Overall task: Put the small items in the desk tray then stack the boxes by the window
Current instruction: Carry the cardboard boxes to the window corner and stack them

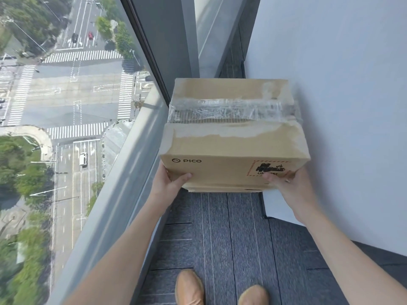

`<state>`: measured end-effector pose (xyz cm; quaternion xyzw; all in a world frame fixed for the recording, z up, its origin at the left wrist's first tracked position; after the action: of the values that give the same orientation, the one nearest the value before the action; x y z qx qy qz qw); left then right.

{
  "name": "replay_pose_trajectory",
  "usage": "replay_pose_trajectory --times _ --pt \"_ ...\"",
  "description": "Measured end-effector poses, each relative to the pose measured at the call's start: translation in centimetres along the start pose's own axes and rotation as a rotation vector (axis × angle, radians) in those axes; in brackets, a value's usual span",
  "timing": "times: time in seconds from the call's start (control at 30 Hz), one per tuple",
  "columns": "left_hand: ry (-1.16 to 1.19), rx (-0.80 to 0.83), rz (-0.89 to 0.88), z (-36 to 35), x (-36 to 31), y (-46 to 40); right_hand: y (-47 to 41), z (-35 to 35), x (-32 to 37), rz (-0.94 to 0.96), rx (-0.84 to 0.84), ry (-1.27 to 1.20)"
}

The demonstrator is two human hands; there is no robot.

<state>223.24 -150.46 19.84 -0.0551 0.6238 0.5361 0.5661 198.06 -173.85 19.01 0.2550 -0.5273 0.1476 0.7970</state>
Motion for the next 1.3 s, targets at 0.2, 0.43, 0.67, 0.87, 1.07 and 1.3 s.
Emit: replay_pose_trajectory --times 0.2,0.43,0.67,0.87,1.07,1.3 --pt "-0.031 0.031 0.096 -0.3 3.8 -1.3 1.1 -1.2 -3.7 -0.101 0.056 0.084" --pt "0.033 0.049 0.144 -1.1 4.9 -1.1 1.8 -1.8 -3.9 -0.187 0.1 -0.031" --pt "0.011 0.046 0.159 -1.5 6.0 -1.0 2.7 -1.3 -3.8 -0.163 0.105 -0.144" --pt "-0.045 0.044 0.188 -1.7 6.6 -1.2 2.8 -1.0 -3.8 -0.108 0.11 -0.161" --pt "-0.159 0.055 0.266 -1.0 6.5 -1.6 3.0 -1.4 -3.7 -0.199 0.166 -0.159" --pt "-0.38 0.115 0.326 -0.7 4.6 0.5 3.1 0.4 -5.6 -0.287 0.116 -0.015"
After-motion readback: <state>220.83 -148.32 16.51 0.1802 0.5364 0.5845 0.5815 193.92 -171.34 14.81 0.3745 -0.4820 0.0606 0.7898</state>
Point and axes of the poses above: each hand's wrist, its own y-axis away from the middle knuckle, its own z-axis out of the back of the hand, x = y × z, the point moved 7 cm from there along -y, towards the middle knuckle, and after that the axes turned 13 degrees about z, right-handed, at the moved point
